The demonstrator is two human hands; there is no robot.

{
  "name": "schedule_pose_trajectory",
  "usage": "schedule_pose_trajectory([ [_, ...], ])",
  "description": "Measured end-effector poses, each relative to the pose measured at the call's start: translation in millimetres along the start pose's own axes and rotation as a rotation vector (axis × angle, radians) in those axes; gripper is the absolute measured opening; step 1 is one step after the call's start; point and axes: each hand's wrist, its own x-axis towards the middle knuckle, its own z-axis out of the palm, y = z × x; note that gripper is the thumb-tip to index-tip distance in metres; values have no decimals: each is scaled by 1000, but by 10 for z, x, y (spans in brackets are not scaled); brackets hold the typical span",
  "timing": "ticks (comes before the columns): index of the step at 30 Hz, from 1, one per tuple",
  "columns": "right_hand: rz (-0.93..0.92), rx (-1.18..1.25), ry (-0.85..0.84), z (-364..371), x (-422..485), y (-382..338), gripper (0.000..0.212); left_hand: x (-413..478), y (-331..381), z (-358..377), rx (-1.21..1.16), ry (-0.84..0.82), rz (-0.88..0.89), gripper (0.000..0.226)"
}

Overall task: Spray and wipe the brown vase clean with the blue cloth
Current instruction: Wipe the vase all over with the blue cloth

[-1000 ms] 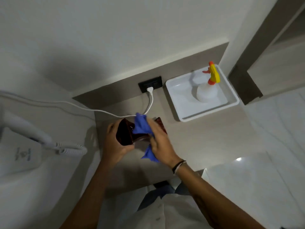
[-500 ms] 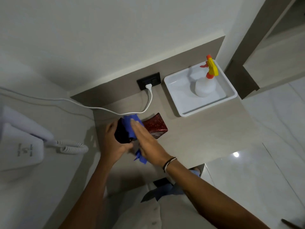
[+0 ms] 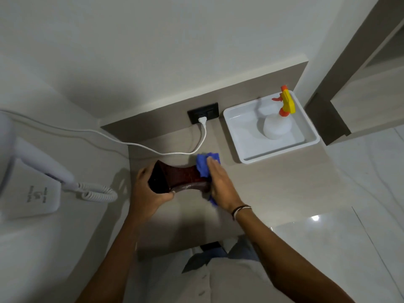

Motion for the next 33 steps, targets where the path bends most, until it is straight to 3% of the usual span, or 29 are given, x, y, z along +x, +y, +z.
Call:
schedule_pose_trajectory([
  [1, 42, 26, 51, -95, 36, 94, 30, 14, 18, -25, -39, -2, -44, 96],
  [3, 110, 117, 130, -207, 82, 249, 54, 63, 31, -66, -131, 13, -184, 72],
  [5, 186, 281, 90, -313, 106, 242, 67, 112, 79, -73, -183, 7, -296, 62],
  [10, 265, 483, 83, -307, 224, 165, 66, 158, 210, 13, -89, -71, -331, 82],
  [13, 278, 497, 73, -319, 305, 230, 59, 126, 199, 32, -79, -217, -213, 93],
  [17, 241, 353, 83, -358, 307, 123, 59, 35, 148, -51, -99, -393, -96, 115],
  [22, -53, 49, 109, -175, 75, -51, 73, 2, 118, 22, 79, -211, 69, 96],
  [25, -355, -99, -95, 175, -157, -231, 82, 48, 126, 94, 69, -157, 97, 74],
  [27, -481, -207, -205, 302, -274, -121, 96, 71, 89, 119, 98, -144, 89, 82],
  [29, -436, -354, -188, 127, -249, 134, 96, 44, 9, 117, 161, -124, 108, 98],
  [31, -248, -450, -125, -122, -178, 280, 84, 24, 3, 106, 188, -122, 114, 105],
  [33, -99, -334, -125, -150, -167, 117, 73, 41, 84, 123, 182, -140, 96, 108],
])
